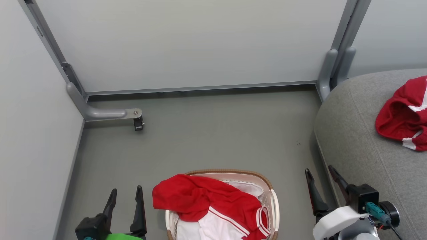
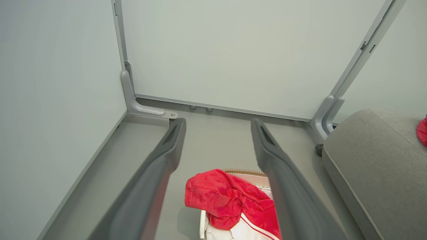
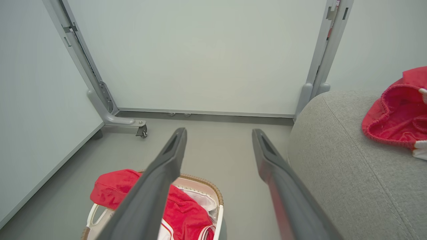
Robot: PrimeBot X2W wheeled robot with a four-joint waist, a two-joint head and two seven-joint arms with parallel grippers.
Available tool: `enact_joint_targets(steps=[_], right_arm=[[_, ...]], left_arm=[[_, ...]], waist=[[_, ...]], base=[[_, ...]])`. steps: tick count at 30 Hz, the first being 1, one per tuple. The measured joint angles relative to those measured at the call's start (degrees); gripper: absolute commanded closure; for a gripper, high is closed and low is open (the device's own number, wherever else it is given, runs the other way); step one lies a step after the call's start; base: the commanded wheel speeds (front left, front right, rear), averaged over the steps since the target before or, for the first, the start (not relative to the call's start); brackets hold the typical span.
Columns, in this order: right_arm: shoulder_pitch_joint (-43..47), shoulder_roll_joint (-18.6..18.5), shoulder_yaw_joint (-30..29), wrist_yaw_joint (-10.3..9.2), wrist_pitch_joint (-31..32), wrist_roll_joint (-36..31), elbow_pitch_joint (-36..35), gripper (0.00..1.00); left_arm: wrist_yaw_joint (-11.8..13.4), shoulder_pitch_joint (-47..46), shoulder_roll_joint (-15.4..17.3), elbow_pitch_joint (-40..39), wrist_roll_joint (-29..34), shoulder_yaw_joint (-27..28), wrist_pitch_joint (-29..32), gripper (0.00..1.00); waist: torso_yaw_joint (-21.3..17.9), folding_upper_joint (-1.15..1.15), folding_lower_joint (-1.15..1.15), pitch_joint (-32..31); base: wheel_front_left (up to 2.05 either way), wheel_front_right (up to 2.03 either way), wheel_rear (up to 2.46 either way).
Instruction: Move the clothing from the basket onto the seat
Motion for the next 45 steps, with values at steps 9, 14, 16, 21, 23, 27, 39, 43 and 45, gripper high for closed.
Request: enact_joint_targets(steps=[9, 14, 16, 21, 23, 27, 39, 43, 45], right_arm=[[-0.01, 0.0, 0.09, 0.0, 0.0, 0.36, 0.57, 0.0], [-0.01, 0.0, 0.0, 0.0, 0.0, 0.4, 0.75, 0.0], [-0.01, 0.0, -0.03, 0.0, 0.0, 0.4, 0.82, 0.0], [-0.01, 0.01, -0.14, 0.0, 0.0, 0.41, 0.79, 0.0], [-0.02, 0.0, -0.23, 0.0, 0.0, 0.41, 0.76, 0.0], [-0.03, 0.01, -0.78, 0.0, 0.0, 0.29, 0.67, 0.0], [-4.5, 0.01, -3.0, 0.0, 0.0, -1.83, -2.49, 0.0], [-7.87, 0.0, -4.23, 0.0, 0.0, -2.91, -4.74, 0.0], [-9.64, 0.0, -5.03, 0.0, 0.0, -3.18, -5.76, 0.0]], left_arm=[[0.14, 0.0, -0.03, 0.29, -0.1, -0.43, 0.0, 0.0], [0.18, -0.01, -0.04, 0.45, -0.1, -0.74, 0.0, 0.0], [0.22, -0.01, -0.04, 0.49, -0.1, -0.82, 0.0, 0.0], [0.37, -0.01, -0.04, 0.49, -0.08, -0.88, 0.0, 0.0], [0.37, -0.01, -0.04, 0.51, 0.01, -0.91, 0.0, 0.0], [0.35, -0.11, -0.05, 0.82, 0.53, -1.07, 0.0, 0.0], [-1.21, -9.46, 0.2, 2.81, 4.76, -3.98, 0.0, 0.0], [-2.0, -15.72, 0.29, 5.15, 6.65, -6.39, -0.01, 0.0], [-2.2, -19.09, 0.26, 6.98, 7.6, -8.0, 0.0, 0.0]], waist=[[-0.09, 0.0, 0.0, 0.14], [-0.07, 0.0, 0.0, 0.22], [-0.09, 0.0, 0.0, 0.27], [-0.19, 0.0, 0.0, 0.5], [-0.26, 0.0, 0.0, 0.68], [-0.45, 0.0, 0.0, 1.2], [-1.8, 0.0, 0.0, 6.66], [-2.56, 0.0, 0.0, 10.34], [-2.97, 0.0, 0.0, 12.41]], base=[[0.0, 0.0, 0.0], [0.0, 0.0, 0.0], [0.0, 0.0, 0.0], [0.0, 0.0, 0.0], [0.0, 0.0, 0.0], [0.0, 0.0, 0.0], [0.0, 0.0, 0.0], [0.0, 0.0, 0.0], [0.0, 0.0, 0.0]])
